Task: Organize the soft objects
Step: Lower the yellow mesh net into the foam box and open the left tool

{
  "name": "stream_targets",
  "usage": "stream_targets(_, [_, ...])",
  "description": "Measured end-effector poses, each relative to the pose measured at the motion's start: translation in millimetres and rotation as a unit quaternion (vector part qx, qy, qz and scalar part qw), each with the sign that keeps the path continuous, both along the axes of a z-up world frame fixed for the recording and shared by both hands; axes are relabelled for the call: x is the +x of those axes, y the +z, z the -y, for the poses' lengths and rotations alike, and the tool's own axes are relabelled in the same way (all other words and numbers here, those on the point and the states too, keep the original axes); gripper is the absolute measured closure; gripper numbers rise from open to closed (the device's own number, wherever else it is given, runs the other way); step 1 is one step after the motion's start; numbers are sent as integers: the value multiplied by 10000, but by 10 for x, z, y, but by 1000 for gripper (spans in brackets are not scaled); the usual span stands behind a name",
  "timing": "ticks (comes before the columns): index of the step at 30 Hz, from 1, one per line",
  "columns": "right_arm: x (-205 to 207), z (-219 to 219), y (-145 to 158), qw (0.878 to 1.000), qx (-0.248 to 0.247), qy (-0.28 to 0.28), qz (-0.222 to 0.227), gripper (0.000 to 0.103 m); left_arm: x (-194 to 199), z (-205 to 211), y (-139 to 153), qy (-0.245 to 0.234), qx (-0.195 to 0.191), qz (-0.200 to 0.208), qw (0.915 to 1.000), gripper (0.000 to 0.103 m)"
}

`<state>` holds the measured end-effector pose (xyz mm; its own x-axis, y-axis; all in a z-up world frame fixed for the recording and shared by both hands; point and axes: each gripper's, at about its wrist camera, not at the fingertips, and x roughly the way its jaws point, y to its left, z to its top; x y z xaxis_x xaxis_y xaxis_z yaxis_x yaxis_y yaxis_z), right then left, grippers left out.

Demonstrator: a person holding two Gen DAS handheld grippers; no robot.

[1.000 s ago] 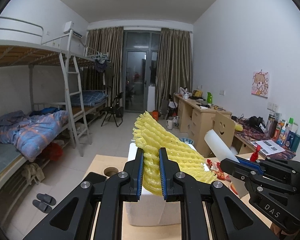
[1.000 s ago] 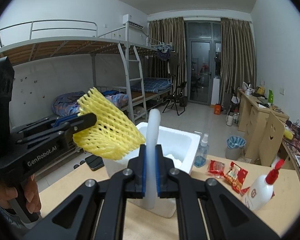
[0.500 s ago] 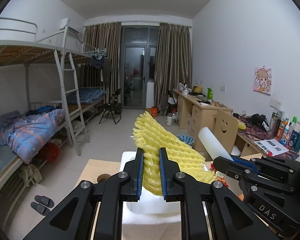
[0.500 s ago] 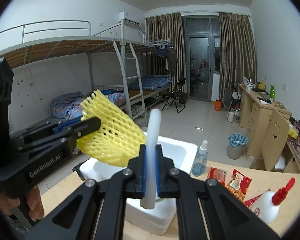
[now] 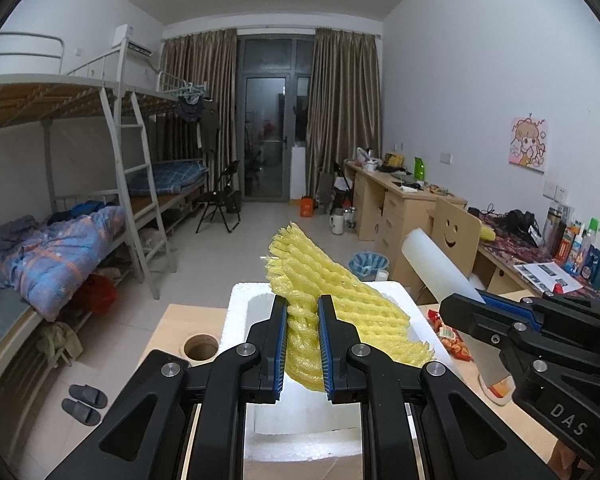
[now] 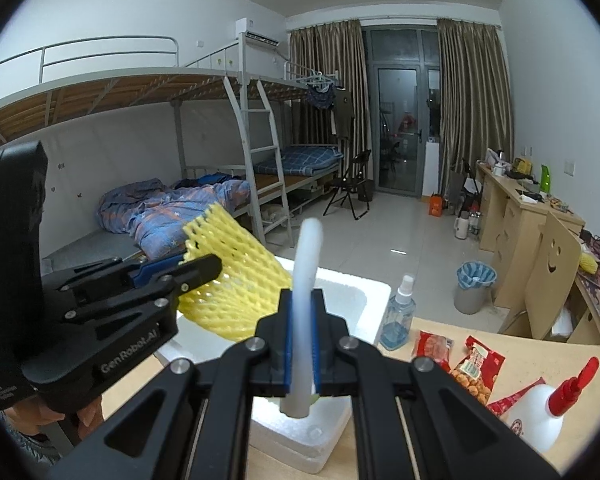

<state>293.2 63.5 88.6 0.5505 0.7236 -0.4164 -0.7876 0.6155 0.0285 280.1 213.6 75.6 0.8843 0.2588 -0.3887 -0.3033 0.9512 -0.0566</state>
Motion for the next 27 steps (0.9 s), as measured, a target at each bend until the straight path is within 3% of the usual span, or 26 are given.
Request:
stream_targets(14, [63, -67, -24, 10000, -80, -25, -15, 93, 87, -50, -49, 154, 60, -99, 9998, 85])
stream_targets(18, [64, -42, -14, 10000, -59, -55, 6, 93, 105, -53, -64, 137, 85, -113, 9998, 70])
stream_targets(20, [66, -29, -8, 10000, -43, -69, 25, 93, 84, -65, -72, 143, 100, -105, 9998, 49])
stream_targets(21, [58, -21, -17, 10000, -38, -71, 36, 93, 78, -68, -76, 133, 88, -104, 9998, 31])
stream_targets(22, [58, -21, -17, 10000, -36, -72, 37, 93, 66, -76, -78, 145, 81, -85, 9998, 21])
stream_targets(24, [53, -20, -30, 10000, -44, -77, 36, 93, 36, -85, -72, 195, 100, 44, 9998, 15])
stream_targets(27, [54, -20, -31, 10000, -45, -68, 41, 93, 46, -68, -72, 179, 167, 21, 9997, 15])
